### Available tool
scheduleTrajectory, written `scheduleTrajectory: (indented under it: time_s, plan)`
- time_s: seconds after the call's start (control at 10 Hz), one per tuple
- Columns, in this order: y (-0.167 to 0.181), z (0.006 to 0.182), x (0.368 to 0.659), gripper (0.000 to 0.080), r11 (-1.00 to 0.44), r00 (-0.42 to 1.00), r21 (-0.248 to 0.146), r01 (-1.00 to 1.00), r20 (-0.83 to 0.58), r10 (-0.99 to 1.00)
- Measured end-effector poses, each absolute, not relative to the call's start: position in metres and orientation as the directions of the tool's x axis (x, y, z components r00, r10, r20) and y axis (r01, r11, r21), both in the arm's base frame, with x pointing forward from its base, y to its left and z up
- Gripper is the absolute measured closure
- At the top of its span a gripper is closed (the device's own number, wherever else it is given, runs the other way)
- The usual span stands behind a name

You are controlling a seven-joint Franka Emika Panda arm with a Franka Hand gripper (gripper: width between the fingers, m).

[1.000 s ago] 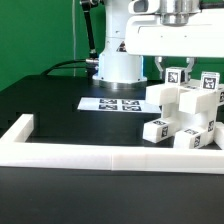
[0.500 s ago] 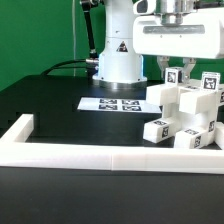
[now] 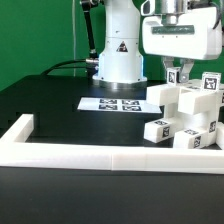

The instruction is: Assemble chair

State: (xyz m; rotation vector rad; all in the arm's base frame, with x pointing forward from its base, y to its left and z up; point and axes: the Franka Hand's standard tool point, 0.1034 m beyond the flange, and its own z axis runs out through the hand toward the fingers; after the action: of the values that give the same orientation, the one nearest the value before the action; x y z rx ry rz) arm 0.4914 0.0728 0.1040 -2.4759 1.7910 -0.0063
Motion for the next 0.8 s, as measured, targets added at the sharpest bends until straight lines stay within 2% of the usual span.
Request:
scheduleTrajectory:
  time_s: [0.8]
  plan:
    - [0.0781,0.1040,0.4912,0.0528,0.173,-0.169,-0.044,-0.984,-0.091,-0.981]
